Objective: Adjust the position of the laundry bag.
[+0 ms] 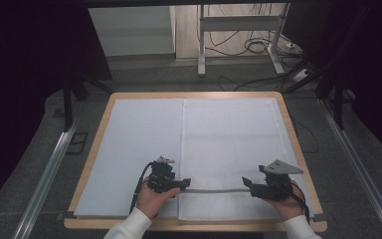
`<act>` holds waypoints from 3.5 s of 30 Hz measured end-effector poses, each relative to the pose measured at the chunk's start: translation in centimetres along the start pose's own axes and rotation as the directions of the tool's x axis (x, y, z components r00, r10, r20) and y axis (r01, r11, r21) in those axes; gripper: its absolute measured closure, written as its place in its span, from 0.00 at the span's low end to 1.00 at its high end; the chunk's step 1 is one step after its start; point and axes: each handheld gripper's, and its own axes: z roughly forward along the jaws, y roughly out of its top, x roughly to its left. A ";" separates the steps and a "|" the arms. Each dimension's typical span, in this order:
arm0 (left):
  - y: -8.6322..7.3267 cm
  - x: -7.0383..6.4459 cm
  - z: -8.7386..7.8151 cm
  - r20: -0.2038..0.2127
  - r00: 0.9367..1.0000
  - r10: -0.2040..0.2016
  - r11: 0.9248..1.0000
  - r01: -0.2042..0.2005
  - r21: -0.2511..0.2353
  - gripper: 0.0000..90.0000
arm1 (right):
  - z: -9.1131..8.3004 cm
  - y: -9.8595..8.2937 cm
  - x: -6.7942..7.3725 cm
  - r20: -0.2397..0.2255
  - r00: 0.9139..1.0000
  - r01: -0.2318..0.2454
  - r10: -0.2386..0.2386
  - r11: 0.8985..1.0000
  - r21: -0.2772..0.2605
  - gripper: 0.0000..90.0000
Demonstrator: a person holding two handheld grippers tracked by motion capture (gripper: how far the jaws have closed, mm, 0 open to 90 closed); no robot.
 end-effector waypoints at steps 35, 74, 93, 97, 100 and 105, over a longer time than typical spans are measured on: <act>-0.1 -0.9 1.6 0.011 0.998 0.069 0.997 -0.070 0.021 0.81 | -1.0 0.4 -0.5 0.034 0.999 -0.016 0.017 0.999 -0.034 0.26; 0.0 -0.2 0.9 0.081 0.995 0.059 0.998 -0.057 -0.037 0.99 | -4.2 0.4 -8.9 0.166 0.959 -0.244 0.231 0.968 0.063 0.29; 0.0 0.0 1.0 0.089 0.994 0.056 0.998 -0.054 -0.032 0.99 | -3.6 -0.8 -10.9 0.225 0.940 -0.289 0.256 0.949 0.128 0.29; 0.0 0.1 0.9 0.091 0.994 0.058 0.998 -0.055 -0.031 0.99 | -3.5 -1.2 -11.3 0.227 0.937 -0.302 0.266 0.943 0.143 0.29; 0.1 0.1 0.9 0.091 0.994 0.057 0.998 -0.055 -0.024 0.99 | -3.2 -1.5 -11.7 0.230 0.935 -0.311 0.271 0.937 0.161 0.29; 0.0 0.1 1.0 0.091 0.994 0.057 0.998 -0.055 -0.024 0.99 | -3.0 -1.8 -12.2 0.234 0.931 -0.325 0.281 0.929 0.176 0.30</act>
